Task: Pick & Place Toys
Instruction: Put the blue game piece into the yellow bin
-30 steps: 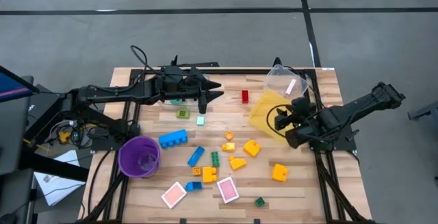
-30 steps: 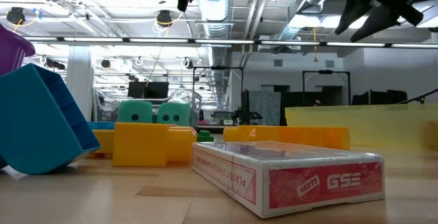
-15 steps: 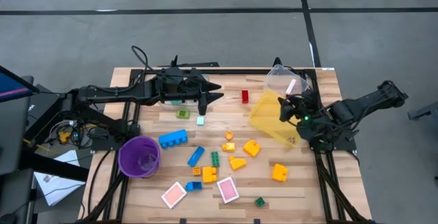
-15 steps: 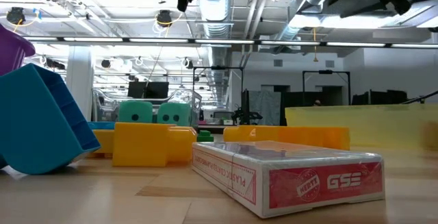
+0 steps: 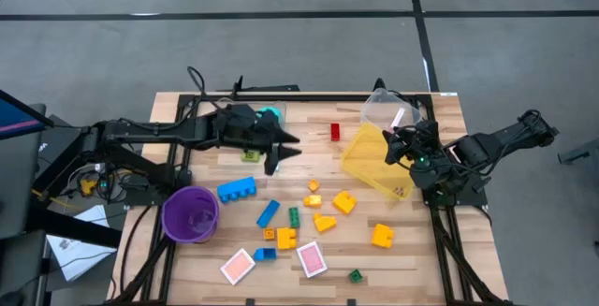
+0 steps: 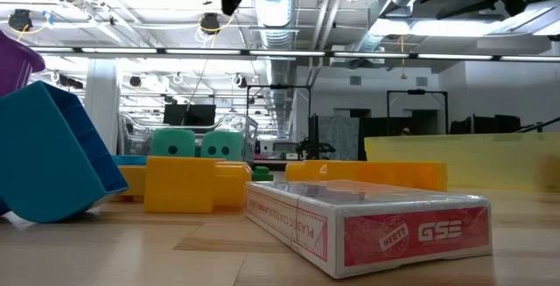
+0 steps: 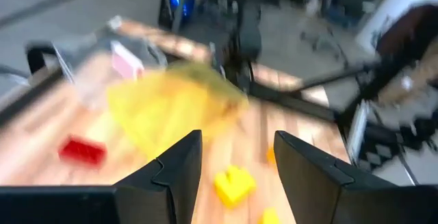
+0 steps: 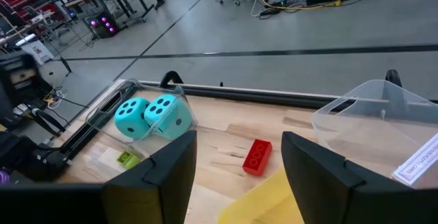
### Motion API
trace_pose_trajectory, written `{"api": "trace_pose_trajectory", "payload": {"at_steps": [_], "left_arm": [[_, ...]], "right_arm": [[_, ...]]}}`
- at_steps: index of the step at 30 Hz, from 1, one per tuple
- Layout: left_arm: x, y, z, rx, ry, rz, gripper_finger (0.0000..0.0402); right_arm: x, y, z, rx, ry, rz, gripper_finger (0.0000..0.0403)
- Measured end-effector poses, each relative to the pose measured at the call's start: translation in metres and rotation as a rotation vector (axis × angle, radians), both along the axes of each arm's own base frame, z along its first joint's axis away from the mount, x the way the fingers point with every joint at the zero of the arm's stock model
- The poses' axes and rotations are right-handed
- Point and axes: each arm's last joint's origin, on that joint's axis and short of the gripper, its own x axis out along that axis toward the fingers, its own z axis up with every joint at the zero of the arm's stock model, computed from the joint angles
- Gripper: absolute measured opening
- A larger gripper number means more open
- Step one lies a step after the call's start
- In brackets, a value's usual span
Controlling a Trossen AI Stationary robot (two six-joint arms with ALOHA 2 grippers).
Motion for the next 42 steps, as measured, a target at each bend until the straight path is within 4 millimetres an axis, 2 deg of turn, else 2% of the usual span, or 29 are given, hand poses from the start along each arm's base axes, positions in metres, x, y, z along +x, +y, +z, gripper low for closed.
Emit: {"api": "trace_pose_trajectory", "payload": {"at_steps": [6,10,18,21,24,35,42], "left_arm": [[-0.002,-0.029,0.007,0.011,-0.034,-0.071,0.0176],[-0.008,-0.052,0.017,0.029,0.04,-0.106,0.0183],[-0.038,-0.098,0.038,0.141,0.262,-0.137,0.0263],[-0.043,-0.111,0.033,0.117,0.315,-0.14,0.029],[-0.041,-0.126,0.023,0.099,0.364,-0.164,0.0304],[-0.022,-0.179,-0.023,0.037,0.527,-0.2,0.0305],[-0.015,-0.212,-0.054,-0.026,0.643,-0.322,0.0307]], "right_arm": [[0.0,0.0,0.0,-0.005,0.002,-0.001,0.0205],[0.0,0.0,0.0,-0.003,-0.005,-0.001,0.0205],[0.0,0.0,0.001,-0.014,0.009,0.01,0.0205],[-0.002,-0.001,0.002,-0.011,0.005,0.011,0.0205],[-0.006,-0.002,0.005,-0.017,0.002,0.023,0.0205],[-0.03,-0.012,0.022,-0.077,0.021,0.148,0.0205],[-0.049,-0.02,0.029,-0.101,0.005,0.199,0.0205]]}}
